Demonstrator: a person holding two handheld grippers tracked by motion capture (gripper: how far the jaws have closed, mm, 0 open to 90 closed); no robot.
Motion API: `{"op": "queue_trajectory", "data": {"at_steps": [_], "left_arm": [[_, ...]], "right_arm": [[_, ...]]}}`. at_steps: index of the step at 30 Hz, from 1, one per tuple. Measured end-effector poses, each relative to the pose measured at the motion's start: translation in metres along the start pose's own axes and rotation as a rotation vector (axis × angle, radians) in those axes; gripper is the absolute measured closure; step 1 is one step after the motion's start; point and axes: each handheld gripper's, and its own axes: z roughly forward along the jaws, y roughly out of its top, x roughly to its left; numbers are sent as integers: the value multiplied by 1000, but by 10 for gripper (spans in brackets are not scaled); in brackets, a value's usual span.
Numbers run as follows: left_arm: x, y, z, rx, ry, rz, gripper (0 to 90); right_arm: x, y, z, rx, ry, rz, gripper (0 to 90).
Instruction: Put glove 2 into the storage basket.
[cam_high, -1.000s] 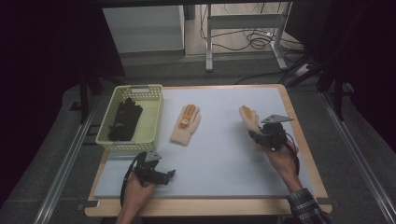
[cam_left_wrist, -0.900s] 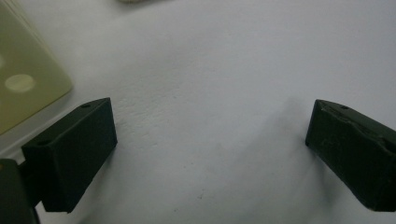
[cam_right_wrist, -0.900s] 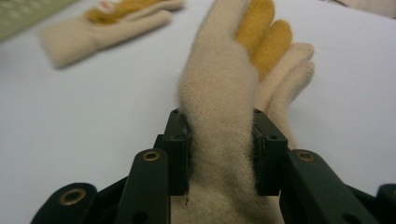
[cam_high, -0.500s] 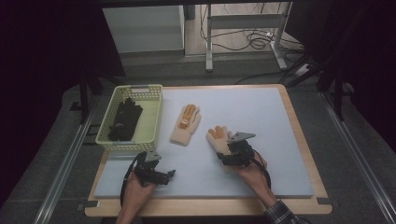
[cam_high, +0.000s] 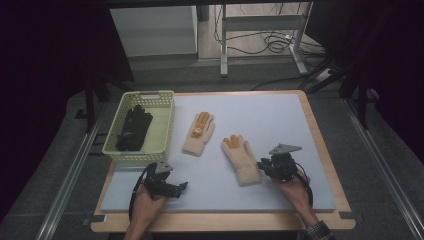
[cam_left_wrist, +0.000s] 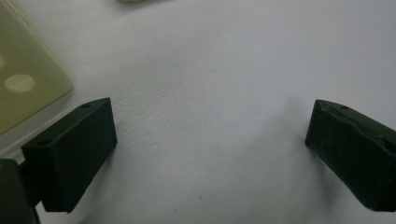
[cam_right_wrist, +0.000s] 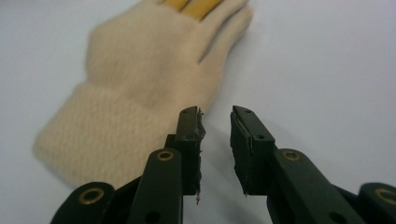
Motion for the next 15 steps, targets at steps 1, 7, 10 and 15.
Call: {"op": "queue_trajectory", "data": {"at_steps": [1, 7, 10, 15], "left_arm": [[0, 0, 0, 0, 0, 0, 23], [0, 0, 0, 0, 0, 0, 23], [0, 0, 0, 0, 0, 0, 23], [0, 0, 0, 0, 0, 0, 23]], "right_arm": [[1, -3, 1, 1, 7, 2, 721], [18, -8, 4, -1, 59, -15, 714], [30, -8, 7, 0, 85, -36, 701], [33, -5, 5, -7, 102, -56, 661]]}}
